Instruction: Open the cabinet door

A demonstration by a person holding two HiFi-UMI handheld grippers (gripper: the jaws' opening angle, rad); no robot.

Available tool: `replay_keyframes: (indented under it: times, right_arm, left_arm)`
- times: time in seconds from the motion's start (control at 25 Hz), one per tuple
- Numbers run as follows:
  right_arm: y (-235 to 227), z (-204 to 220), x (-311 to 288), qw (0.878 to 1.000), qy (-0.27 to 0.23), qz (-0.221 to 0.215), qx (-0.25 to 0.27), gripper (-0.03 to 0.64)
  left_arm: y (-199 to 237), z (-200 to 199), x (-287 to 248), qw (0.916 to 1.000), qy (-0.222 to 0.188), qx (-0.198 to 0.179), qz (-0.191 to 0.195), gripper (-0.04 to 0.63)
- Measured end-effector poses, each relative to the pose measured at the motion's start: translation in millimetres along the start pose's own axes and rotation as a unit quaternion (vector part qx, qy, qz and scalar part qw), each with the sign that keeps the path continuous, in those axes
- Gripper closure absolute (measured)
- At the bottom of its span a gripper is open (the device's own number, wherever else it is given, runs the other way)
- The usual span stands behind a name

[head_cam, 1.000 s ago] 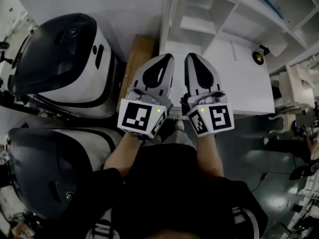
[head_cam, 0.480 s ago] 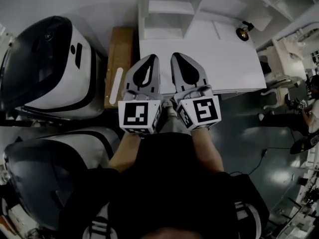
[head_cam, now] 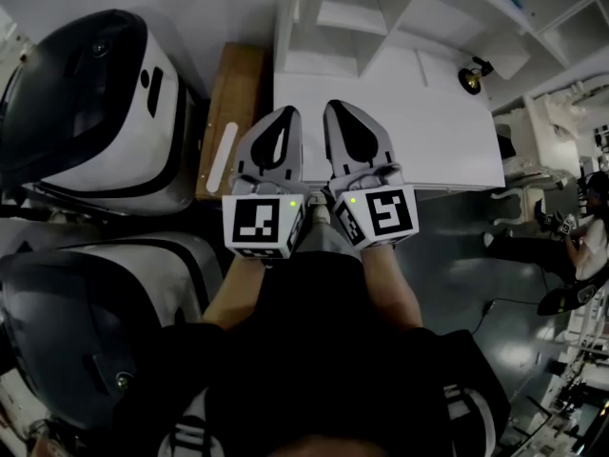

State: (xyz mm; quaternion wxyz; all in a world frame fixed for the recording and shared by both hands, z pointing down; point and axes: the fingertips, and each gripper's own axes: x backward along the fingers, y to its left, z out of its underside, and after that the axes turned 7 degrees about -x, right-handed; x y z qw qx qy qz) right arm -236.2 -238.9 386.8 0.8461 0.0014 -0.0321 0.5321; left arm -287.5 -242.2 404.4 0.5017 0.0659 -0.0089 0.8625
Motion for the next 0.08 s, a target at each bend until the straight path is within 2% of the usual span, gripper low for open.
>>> replay_keyframes:
  times: [0.08]
  right_arm:
    - [1.8, 2.1, -4.6, 1.0, 0.003, -0.004, -0.002, 0.598]
  left_arm:
    - [4.9, 1.3, 0.5, 1.0, 0.005, 0.005, -0.004, 0.584]
